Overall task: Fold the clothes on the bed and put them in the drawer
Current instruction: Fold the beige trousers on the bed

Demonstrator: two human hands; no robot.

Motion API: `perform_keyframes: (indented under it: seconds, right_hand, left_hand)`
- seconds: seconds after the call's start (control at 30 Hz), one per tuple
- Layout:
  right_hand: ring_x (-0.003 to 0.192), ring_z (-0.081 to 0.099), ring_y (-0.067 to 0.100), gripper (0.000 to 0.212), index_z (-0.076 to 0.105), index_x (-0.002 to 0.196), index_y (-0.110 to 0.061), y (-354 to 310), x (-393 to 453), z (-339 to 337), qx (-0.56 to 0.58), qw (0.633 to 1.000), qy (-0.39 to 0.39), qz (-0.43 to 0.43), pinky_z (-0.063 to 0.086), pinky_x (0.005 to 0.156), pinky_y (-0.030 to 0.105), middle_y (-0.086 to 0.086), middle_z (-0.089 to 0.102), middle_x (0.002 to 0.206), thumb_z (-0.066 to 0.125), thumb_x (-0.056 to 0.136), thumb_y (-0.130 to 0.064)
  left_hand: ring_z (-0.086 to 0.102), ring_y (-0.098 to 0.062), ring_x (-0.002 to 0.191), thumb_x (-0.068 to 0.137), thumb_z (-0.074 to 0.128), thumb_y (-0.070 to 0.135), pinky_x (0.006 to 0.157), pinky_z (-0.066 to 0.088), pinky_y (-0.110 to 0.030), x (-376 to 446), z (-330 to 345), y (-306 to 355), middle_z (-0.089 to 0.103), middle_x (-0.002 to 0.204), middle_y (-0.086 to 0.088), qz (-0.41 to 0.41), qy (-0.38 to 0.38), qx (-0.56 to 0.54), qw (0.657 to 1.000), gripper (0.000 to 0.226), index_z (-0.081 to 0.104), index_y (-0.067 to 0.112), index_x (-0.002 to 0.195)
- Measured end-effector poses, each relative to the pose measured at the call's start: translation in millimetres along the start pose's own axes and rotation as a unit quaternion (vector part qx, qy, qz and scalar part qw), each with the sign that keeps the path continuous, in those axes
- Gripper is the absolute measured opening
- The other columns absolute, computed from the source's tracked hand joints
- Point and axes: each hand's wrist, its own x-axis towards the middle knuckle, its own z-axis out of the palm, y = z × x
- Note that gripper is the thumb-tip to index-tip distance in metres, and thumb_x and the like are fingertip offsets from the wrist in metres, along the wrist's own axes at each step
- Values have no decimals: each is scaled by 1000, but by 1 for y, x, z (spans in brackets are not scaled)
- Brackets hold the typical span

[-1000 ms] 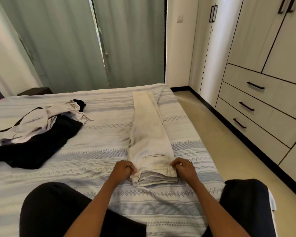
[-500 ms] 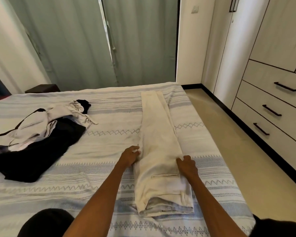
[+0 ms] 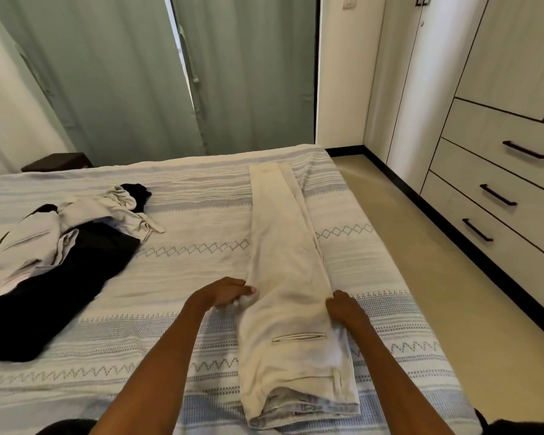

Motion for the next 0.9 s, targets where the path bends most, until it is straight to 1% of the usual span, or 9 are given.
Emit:
perform_keyframes:
  seconds: [0.07, 0.13, 0.27, 0.4, 0.5, 0.6, 0.67, 0.73, 0.9]
  right_hand:
    - [135, 43, 35, 48, 41, 144, -12, -3, -2, -2, 1, 1000, -3, 0, 35, 112, 44, 17, 42, 151, 38, 99, -30]
    - [137, 42, 35, 49, 39, 146, -12, -5, -4, -4, 3, 1000, -5, -3, 33, 113, 43, 17, 40, 153, 38, 100, -28]
    - [133, 46, 36, 46, 43, 143, -7, -3, -8, -5, -1, 1000, 14, 13, 35, 107, 38, 19, 46, 147, 41, 101, -25]
    - [126, 50, 36, 49, 38, 142, -10, -5, -12, -3, 22, 1000, 15, 9, 39, 105, 40, 20, 51, 140, 47, 96, -23]
    - [125, 50, 38, 56, 36, 142, -6, -7, -14, -5, 70, 997, 8, 32, 39, 101, 37, 21, 52, 137, 52, 92, -25]
    - [92, 61, 32, 40, 58, 118, 4, -4, -5, -6, 133, 990, 15, 49, 52, 92, 42, 16, 64, 99, 55, 86, -21]
    - [81, 60, 28, 22, 64, 109, 0, -4, -11, -6, 180, 983, 40, 20, 52, 75, 35, 9, 63, 87, 52, 92, -10]
    - [93, 62, 29, 21, 65, 110, -9, -1, -21, -4, 200, 976, 83, -31, 43, 72, 31, 5, 66, 96, 50, 96, -9]
    - [112, 59, 34, 34, 56, 127, -11, 11, -32, 15, 74, 989, 119, -53, 45, 94, 39, 13, 64, 123, 43, 104, -32]
  left_hand:
    - [60, -12, 80, 94, 43, 68, 70, 47, -26, 2, 0, -4, 65, 100, 0, -6, 32, 106, 994, 54, 66, 23, 114]
    - [62, -19, 88, 94, 30, 74, 82, 47, -34, 2, -2, -11, 67, 98, -3, -28, 137, 202, 969, 65, 67, 20, 97]
    - [65, -26, 94, 98, 36, 64, 81, 47, -34, -12, -5, -36, 68, 100, -6, -56, 218, 246, 943, 57, 66, 16, 97]
    - [63, -16, 69, 91, 41, 70, 72, 49, -33, -22, 5, -42, 70, 80, 0, -30, 196, -54, 979, 62, 67, 14, 90]
    - [54, -11, 56, 87, 61, 64, 57, 42, -23, -21, 14, -30, 63, 65, 4, -24, 144, -75, 986, 50, 68, 14, 87]
    - [54, -12, 45, 94, 68, 32, 43, 40, -23, -15, 24, -17, 66, 64, -5, -19, 169, -169, 971, 27, 57, 8, 89]
    - [61, -19, 54, 95, 67, 25, 46, 46, -27, -9, 27, -10, 66, 75, -13, -17, 229, -290, 929, 23, 53, 8, 88]
    - [65, -28, 65, 94, 68, 22, 52, 50, -32, -6, 30, -7, 66, 84, -15, -21, 276, -374, 885, 23, 54, 4, 97]
    - [65, -33, 96, 92, 65, 47, 82, 55, -44, -13, 53, -11, 64, 106, -15, -68, 326, -232, 914, 48, 46, 8, 113]
